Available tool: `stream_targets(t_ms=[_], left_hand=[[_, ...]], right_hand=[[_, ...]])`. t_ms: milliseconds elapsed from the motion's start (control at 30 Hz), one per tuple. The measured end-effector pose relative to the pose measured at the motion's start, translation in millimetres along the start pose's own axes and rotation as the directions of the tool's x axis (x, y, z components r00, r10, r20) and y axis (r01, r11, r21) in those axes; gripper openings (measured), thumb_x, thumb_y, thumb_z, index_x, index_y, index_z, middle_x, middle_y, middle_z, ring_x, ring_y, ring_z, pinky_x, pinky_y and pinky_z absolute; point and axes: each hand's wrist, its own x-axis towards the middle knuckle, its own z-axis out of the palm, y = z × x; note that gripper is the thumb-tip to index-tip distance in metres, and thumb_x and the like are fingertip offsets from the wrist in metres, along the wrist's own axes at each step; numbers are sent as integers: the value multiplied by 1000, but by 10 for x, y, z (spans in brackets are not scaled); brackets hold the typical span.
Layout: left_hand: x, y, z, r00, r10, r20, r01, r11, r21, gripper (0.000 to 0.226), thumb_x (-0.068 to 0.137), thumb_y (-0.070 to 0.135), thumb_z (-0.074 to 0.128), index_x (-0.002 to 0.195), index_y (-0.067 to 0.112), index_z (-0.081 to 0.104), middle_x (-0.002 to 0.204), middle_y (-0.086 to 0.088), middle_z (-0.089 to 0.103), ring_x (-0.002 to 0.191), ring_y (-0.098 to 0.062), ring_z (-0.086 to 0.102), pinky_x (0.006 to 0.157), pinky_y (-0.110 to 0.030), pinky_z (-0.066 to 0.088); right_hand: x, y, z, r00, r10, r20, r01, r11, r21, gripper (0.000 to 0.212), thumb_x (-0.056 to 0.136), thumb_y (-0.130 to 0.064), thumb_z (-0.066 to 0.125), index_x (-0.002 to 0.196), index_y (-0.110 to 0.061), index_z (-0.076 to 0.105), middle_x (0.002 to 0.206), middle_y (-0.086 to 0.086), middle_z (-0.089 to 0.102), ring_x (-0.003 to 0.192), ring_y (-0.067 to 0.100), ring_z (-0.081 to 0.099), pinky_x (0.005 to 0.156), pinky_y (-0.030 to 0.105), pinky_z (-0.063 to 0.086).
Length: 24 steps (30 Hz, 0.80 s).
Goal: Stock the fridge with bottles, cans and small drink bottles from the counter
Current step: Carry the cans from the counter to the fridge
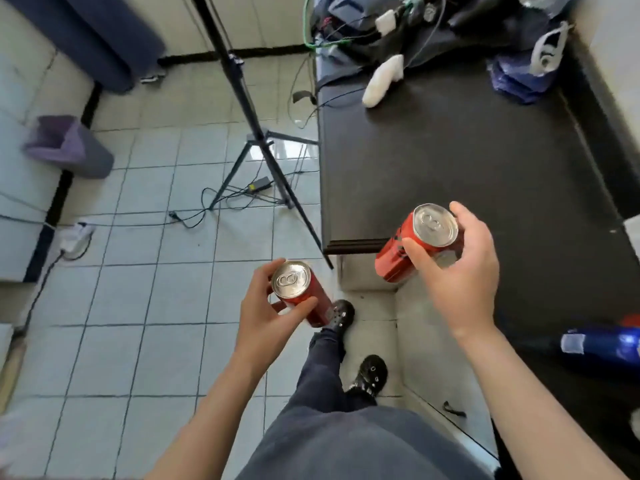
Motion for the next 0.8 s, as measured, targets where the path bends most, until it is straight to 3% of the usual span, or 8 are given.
stream_targets(t_ms=[100,233,300,500,633,800], left_hand=[[-279,-237,-523,983,-80,-168,81,997,2,65,67,9,83,112,42,50,107,30,57,103,7,54,73,-10,50],[-542,-562,-1093,913,-186,-363,185,982,-39,64,66,9,83,115,36,51,111,23,56,105,11,51,70,-5,48],[-611,-714,-1349,884,-215,-416,205,976,-71,64,66,7,83,116,31,52,110,21,56,101,14,51,69,-4,47],[-729,-1088,-2358,839,-265,-475,220,964,-150,63,67,9,83,107,44,49,107,23,58,102,15,50,68,-7,48],[-908,-1379,-3358,806,-286,-518,219,957,-188,59,68,10,83,107,43,51,104,25,60,100,15,53,68,-3,46],[-1220,-1722,-4564,662,-310,-683,236,950,-202,59,69,11,82,112,36,50,107,23,56,99,16,51,70,-5,43]], right_hand=[[-99,-276,472,973,-66,223,53,997,63,76,65,-69,64,124,-23,54,107,-17,50,102,0,47,86,9,34],[-309,-700,1044,879,-164,448,113,984,139,59,66,-57,74,115,-32,52,105,-20,52,102,4,52,86,18,40],[-464,-918,1329,824,-204,528,144,978,153,58,65,-52,73,115,-28,54,105,-16,55,102,5,53,86,21,42],[-1047,-1676,2375,672,-291,681,274,952,136,58,68,-37,79,119,-25,55,106,-17,52,98,0,48,91,29,45],[-1552,-2326,3171,551,-358,754,352,919,179,60,67,-31,81,121,-22,56,107,-11,55,104,10,51,93,38,45],[-2160,-3153,4006,412,-465,784,383,869,314,54,66,-37,78,113,-38,50,104,-25,51,99,-2,50,89,28,45]])
